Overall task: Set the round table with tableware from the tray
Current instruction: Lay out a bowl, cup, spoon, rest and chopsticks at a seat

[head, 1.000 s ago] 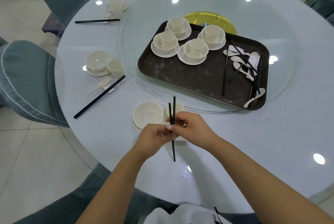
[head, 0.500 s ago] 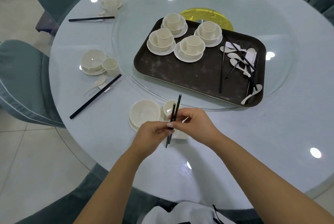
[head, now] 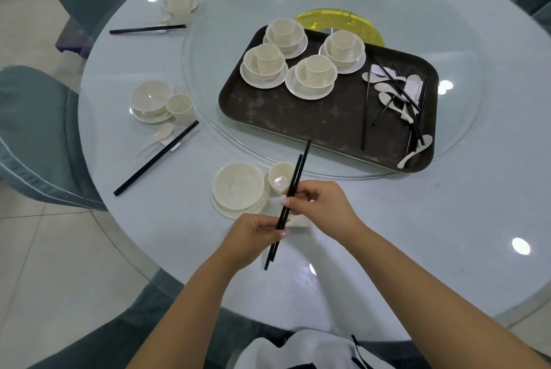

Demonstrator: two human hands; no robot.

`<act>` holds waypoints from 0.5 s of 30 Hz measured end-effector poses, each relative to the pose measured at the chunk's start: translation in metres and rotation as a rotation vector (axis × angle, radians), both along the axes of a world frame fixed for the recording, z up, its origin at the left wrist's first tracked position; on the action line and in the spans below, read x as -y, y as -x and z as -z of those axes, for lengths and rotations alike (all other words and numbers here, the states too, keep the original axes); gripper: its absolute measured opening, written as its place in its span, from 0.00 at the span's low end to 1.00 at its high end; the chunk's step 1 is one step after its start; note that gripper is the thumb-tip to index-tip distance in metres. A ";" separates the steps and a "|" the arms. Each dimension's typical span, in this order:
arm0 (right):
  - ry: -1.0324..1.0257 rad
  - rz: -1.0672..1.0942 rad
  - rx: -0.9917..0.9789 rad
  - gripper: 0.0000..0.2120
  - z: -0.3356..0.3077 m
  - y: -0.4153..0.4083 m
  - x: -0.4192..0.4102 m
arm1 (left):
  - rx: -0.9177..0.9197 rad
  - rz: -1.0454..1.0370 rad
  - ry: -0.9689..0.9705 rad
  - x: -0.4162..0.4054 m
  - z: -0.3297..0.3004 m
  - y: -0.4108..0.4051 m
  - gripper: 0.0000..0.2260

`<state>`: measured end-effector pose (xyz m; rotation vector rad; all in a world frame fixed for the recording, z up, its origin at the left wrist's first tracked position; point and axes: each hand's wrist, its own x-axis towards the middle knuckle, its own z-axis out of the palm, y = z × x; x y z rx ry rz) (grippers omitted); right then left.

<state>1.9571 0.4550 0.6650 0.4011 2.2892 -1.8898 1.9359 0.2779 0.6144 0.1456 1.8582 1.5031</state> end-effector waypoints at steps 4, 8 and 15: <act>0.065 0.107 -0.028 0.04 -0.006 0.009 -0.012 | 0.021 0.093 0.200 0.006 0.012 -0.005 0.07; 0.072 0.208 -0.030 0.03 -0.007 0.015 -0.022 | 0.162 0.109 0.204 0.009 0.016 -0.010 0.12; 0.103 0.203 0.076 0.03 0.000 0.016 -0.026 | 0.268 0.105 0.106 0.009 0.009 -0.010 0.07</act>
